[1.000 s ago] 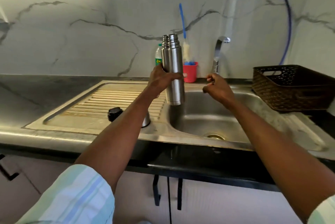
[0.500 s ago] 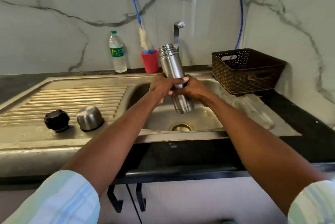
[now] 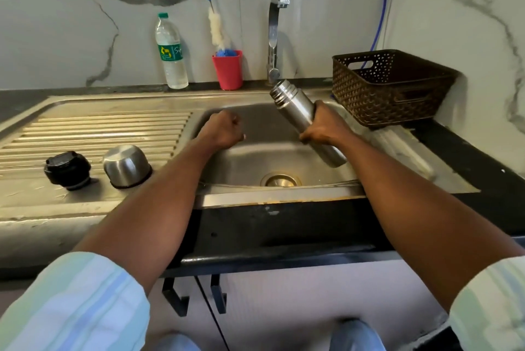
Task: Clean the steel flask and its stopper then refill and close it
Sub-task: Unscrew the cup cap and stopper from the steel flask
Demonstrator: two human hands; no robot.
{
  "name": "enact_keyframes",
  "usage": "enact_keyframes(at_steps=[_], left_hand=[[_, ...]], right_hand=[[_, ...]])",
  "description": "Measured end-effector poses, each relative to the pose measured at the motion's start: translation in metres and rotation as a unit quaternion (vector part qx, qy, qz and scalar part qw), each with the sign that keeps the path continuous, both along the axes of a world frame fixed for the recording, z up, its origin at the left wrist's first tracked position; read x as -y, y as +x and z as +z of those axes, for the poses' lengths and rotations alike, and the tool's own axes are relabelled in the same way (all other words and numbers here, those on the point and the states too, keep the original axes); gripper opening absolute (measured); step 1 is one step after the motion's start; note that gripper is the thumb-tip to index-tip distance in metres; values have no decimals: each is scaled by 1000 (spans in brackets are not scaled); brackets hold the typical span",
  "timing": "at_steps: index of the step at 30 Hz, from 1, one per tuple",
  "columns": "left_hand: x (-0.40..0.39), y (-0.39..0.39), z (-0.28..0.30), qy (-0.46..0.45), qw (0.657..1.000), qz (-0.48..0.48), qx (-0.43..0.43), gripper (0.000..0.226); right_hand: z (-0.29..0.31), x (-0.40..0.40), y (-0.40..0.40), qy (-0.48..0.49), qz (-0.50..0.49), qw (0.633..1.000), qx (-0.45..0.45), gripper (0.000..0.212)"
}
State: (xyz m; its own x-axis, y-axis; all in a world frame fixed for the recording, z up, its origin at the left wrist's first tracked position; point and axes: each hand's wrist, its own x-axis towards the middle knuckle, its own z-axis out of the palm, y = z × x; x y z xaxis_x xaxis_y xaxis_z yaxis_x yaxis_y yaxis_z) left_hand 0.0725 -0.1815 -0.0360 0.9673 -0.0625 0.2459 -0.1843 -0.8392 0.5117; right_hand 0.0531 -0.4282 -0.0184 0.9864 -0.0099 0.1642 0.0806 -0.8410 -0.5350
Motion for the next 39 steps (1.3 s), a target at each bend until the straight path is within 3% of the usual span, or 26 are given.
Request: enact_keyframes(at_steps=[5,15,17,28,39], left_hand=[[-14,14,-10,18,999,14,-38,20],[-33,32,-22,-5,998,31,-54,60],[-33,33,-24,-6,998,38,-58,55],[-26,14,-14,-17,997,44,-61,59],[-17,12,-12,-1,997,46,-67,45]], right_hand=[[-11,2,2,-123,-1,992,-25,80],[-22,-5,4,-333,27,942,-21,68],[-24,-4,5,-354,27,934,-26,67],[-23,-4,5,-360,11,932,-21,66],[-20,-8,4,-338,19,941,2,67]])
